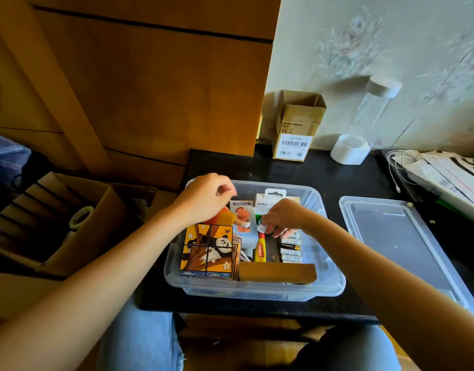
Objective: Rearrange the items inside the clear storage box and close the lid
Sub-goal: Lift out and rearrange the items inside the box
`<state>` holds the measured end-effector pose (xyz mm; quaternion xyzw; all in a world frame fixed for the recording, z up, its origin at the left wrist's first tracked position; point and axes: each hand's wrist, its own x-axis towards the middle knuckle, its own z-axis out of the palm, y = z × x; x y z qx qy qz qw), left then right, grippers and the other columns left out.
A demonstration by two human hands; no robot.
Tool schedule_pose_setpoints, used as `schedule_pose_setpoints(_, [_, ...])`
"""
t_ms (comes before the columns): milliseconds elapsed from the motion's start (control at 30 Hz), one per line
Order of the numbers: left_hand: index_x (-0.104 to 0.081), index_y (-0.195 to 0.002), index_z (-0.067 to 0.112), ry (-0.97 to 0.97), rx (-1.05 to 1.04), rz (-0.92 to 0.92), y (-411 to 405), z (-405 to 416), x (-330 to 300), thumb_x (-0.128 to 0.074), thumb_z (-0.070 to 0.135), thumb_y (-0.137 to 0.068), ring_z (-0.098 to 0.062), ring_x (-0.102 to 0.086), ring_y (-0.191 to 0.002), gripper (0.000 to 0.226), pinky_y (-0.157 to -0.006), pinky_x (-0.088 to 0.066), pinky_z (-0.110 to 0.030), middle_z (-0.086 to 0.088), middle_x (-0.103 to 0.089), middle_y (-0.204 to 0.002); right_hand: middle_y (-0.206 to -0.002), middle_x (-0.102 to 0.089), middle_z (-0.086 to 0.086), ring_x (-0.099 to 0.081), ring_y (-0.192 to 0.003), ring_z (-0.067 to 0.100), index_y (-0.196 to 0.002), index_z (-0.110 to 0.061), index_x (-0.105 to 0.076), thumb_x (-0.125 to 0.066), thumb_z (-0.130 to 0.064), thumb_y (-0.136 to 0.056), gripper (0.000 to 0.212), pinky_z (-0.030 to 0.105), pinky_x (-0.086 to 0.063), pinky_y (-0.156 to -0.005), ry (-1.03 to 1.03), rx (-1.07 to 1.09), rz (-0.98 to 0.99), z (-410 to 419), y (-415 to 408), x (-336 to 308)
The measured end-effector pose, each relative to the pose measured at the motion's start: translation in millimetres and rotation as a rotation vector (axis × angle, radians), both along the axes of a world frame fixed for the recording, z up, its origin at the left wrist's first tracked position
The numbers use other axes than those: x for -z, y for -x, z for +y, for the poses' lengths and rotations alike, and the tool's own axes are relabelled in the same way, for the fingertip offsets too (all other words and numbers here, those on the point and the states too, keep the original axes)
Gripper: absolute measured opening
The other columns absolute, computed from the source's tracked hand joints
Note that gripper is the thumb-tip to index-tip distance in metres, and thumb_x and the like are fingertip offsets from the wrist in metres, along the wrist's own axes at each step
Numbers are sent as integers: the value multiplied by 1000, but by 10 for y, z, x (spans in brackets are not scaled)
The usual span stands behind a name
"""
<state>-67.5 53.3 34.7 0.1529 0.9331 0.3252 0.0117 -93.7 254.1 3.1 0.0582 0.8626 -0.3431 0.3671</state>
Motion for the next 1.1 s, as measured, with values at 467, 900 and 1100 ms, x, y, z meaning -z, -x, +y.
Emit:
schedule_pose_setpoints(467, [-46,-127,23,468,167,-384,303,-71,242,-68,45,-80,-16,-51,-101,56,-77,-44,-27,-3,-55,-120,-76,-59,9,-54,-56,13,-82,-5,-55,-52,-62,-82,57,26,-53,-75,16,163,-215,-244,87,314])
schedule_pose_setpoints(900, [-16,-147,25,387,152,-672,504,-37,226,-73,59,-68,-28,-42,-130,103,-96,-48,-38,-7,-36,-149,-71,-65,8,-65,-58,16,-84,-8,-57,-59,-56,-82,48,28,-58,-60,102,178,-258,-120,64,481])
schedule_pose_setpoints(1100, [-35,-140,18,383,161,-647,514,-2,294,-70,63,-68,-20,-47,-121,92,-93,-45,-31,-3,-45,-140,-68,-64,6,-62,-48,13,-76,-11,-54,-46,-56,-90,48,23,-55,-53,-63,63,-94,-187,85,367])
